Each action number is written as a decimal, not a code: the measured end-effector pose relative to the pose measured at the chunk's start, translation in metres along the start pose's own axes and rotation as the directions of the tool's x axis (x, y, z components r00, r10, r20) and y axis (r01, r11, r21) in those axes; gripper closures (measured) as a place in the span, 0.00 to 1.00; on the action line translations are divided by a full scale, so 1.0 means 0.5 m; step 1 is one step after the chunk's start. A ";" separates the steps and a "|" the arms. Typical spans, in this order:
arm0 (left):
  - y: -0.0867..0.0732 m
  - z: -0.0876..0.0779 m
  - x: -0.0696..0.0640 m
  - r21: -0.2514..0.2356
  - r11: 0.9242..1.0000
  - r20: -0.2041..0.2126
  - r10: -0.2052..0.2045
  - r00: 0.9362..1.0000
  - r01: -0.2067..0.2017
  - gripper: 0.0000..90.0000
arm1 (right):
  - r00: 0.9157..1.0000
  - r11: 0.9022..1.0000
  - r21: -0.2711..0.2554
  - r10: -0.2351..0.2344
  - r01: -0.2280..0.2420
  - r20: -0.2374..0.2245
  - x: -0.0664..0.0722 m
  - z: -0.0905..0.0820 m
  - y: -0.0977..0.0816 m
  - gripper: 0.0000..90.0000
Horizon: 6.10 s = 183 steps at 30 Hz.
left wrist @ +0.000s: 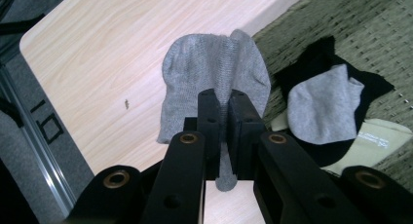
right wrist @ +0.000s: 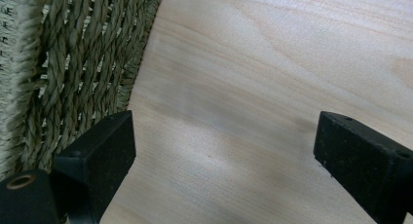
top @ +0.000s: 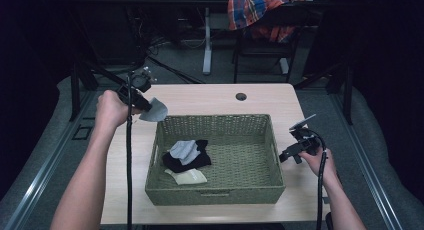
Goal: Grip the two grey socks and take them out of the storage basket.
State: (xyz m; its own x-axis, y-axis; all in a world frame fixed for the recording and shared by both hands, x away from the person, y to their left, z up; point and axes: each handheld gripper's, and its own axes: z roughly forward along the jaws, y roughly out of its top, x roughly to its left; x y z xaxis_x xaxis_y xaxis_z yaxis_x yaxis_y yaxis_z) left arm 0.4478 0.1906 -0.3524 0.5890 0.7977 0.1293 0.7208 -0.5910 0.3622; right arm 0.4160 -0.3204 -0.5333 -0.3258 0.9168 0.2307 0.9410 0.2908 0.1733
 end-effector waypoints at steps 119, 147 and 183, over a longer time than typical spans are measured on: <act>-0.067 0.087 0.029 0.044 0.983 0.009 -0.181 0.983 0.180 0.00 | 1.000 1.000 0.002 0.001 -0.001 0.001 0.004 0.004 0.000 0.09; 0.002 0.144 -0.116 0.036 0.999 0.081 -0.028 0.996 0.025 0.00 | 1.000 1.000 0.003 -0.001 0.001 -0.001 0.004 0.003 0.000 0.09; 0.013 0.261 -0.212 0.176 0.977 0.217 0.085 0.972 -0.125 0.66 | 1.000 1.000 0.014 -0.010 0.010 0.000 0.004 0.003 0.000 0.09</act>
State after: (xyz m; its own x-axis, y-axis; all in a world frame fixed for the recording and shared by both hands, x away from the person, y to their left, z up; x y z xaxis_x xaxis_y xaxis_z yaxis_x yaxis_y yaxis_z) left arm 0.4379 0.0867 -0.4842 0.7133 0.6995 -0.0438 0.6948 -0.6976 0.1753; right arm 0.4155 -0.3183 -0.5343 -0.3353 0.9138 0.2294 0.9388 0.3037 0.1625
